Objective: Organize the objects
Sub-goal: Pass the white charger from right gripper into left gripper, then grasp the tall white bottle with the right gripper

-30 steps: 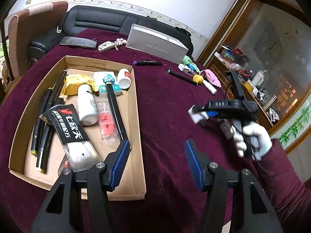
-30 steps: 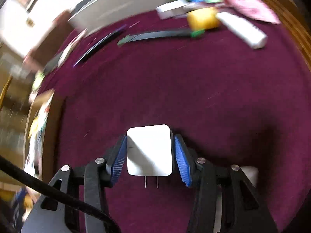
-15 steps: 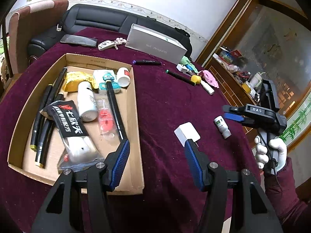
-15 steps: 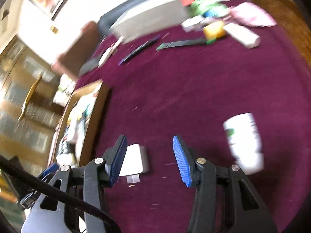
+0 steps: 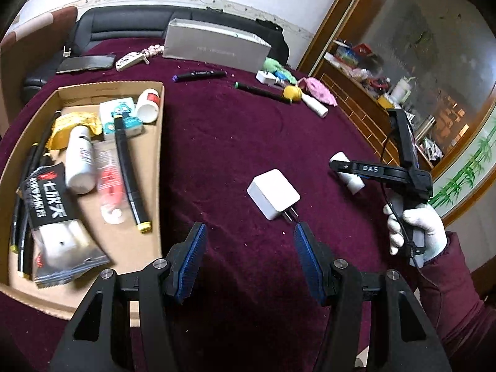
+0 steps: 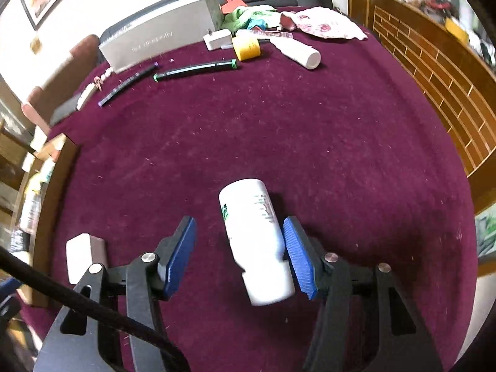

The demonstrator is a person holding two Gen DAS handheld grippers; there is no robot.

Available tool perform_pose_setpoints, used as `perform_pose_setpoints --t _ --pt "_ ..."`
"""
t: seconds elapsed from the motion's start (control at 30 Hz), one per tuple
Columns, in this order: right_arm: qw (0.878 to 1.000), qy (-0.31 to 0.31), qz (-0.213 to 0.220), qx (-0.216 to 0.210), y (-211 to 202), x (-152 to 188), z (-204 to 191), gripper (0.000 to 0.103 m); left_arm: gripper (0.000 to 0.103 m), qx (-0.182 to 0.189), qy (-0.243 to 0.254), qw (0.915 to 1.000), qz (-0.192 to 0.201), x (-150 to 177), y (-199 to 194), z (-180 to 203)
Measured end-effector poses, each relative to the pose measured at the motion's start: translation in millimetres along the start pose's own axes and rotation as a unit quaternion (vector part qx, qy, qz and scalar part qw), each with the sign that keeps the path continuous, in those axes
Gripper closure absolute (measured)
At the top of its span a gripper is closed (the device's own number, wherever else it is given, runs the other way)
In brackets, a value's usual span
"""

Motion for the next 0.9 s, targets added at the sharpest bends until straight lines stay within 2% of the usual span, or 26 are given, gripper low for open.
perform_pose_setpoints --t 0.03,0.07,0.1,0.17,0.4,0.57,0.67,0.9 --pt "1.000 -0.005 0.000 0.007 4 0 1 0.046 0.051 -0.002 0.001 1.0000 -0.003 -1 4 2" --pt "1.000 -0.008 -0.001 0.012 8 1 2 0.053 0.051 -0.004 0.001 1.0000 -0.006 -1 7 4" --pt "1.000 -0.011 0.004 0.018 12 1 1 0.065 0.051 -0.004 0.001 1.0000 -0.008 -1 10 5" --pt "0.999 -0.013 0.024 0.021 13 2 -1 0.071 0.051 -0.004 0.005 0.9999 -0.014 -3 18 11" --pt "0.996 0.015 0.084 -0.014 12 5 1 0.071 0.051 -0.025 0.040 0.9986 -0.026 -13 52 35" --pt "0.994 0.033 0.091 -0.042 11 2 5 0.071 0.051 -0.047 0.036 0.9975 -0.039 -21 76 38" --pt "0.994 0.037 0.093 -0.049 11 2 6 0.071 0.051 -0.042 0.020 0.9980 -0.042 -25 84 41" --pt "0.993 0.043 0.095 -0.057 12 2 6 0.071 0.050 -0.068 0.027 0.9964 -0.044 -31 106 45"
Point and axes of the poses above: each gripper's, at about its wrist camera, not at the fingertips, and y roughly the way its jaws point, z to its right, x to its underside, the point moved 8 cm from there along y, roughly the way its jaws point, and after that the axes turned 7 degrees about -x, right-handed, at the moved point
